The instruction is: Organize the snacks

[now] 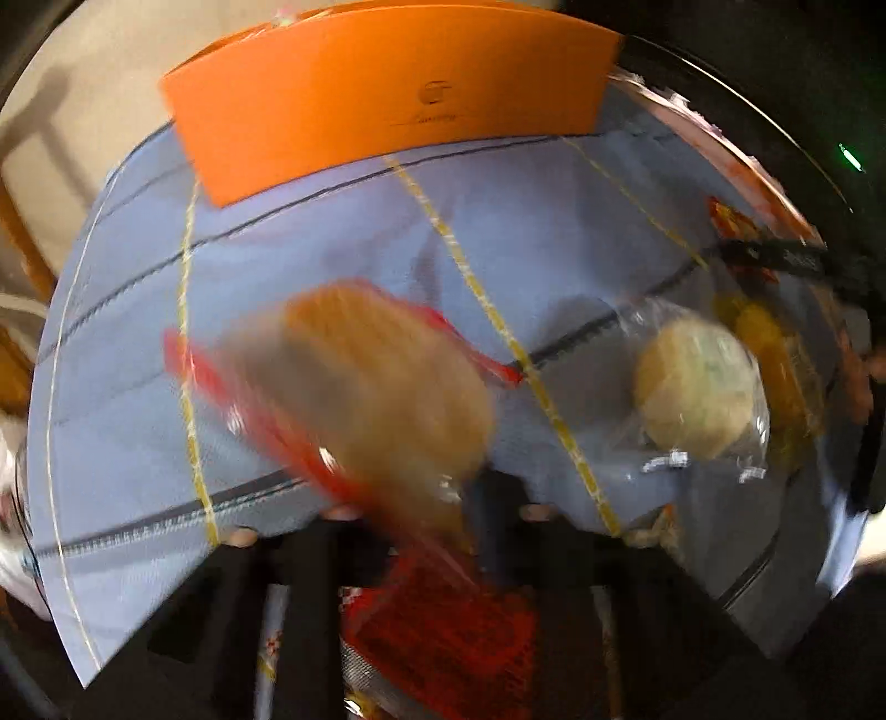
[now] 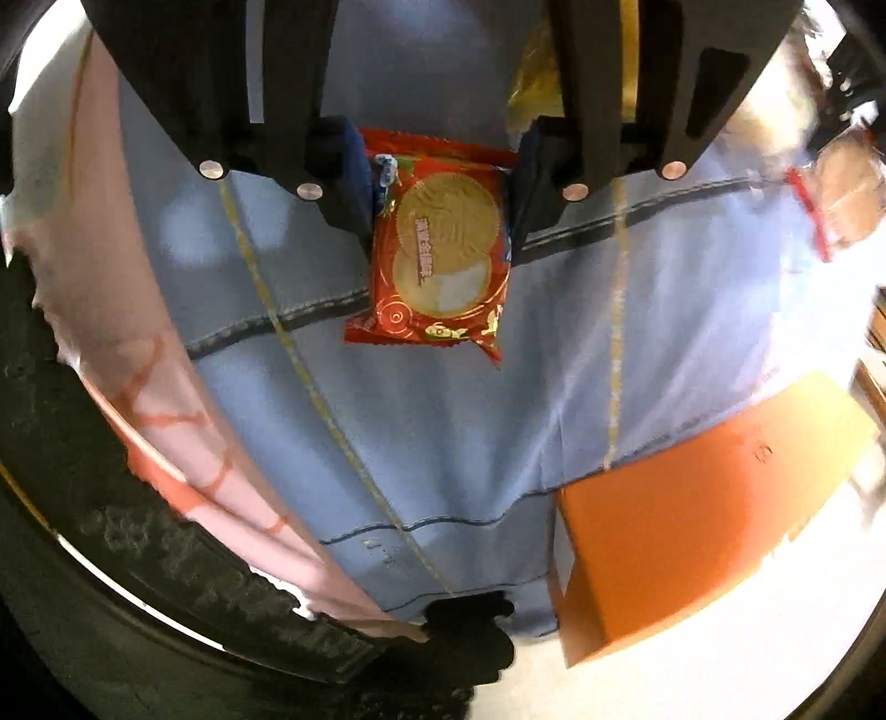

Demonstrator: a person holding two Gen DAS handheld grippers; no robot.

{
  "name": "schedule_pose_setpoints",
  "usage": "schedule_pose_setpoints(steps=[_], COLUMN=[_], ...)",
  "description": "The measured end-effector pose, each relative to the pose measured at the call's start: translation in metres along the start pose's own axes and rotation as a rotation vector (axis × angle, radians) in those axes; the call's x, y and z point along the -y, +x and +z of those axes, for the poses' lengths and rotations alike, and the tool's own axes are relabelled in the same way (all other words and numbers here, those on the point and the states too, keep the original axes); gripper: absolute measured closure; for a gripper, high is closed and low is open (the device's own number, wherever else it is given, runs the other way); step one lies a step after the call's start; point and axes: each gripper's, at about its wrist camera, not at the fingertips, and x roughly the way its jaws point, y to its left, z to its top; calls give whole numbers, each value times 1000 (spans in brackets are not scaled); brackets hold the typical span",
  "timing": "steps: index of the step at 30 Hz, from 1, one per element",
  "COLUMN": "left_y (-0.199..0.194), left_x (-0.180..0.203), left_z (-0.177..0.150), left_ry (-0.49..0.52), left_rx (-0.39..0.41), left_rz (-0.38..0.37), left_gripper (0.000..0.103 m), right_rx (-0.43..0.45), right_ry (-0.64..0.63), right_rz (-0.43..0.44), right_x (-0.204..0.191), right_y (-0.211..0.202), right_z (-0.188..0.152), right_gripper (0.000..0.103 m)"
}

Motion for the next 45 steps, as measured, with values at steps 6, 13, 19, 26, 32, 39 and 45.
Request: schedule_pose_setpoints(steps=[6,13,19,26,32,39,45], left_y=[-23,-22,-21,21,7,-58,-89], left_x=[-3,-9,-11,-19,-8,14,-23], left_z=[8,2,15,25,16,39,109], left_ry=[-10,72,139,176,224,122,-64], left_rx=[76,61,83,-5,-66,152,327], left_rz=[13,232,196,-66,25,-36,3], left_gripper=[88,4,4,28,43,46,63], right_rx=[54,38,28,17,64,115,316], right_ry=[-5,62,87,92,98,92,0], right_rz=[-14,-11,-23,-15,-36,-2,130], right_x=[-1,13,21,21,24,17,-24], right_y=[-24,-21,-17,-18,-34,-60,-129], right_z=[6,7,7,7,13,29,80], right_gripper=[61,61,61,61,61,61,61])
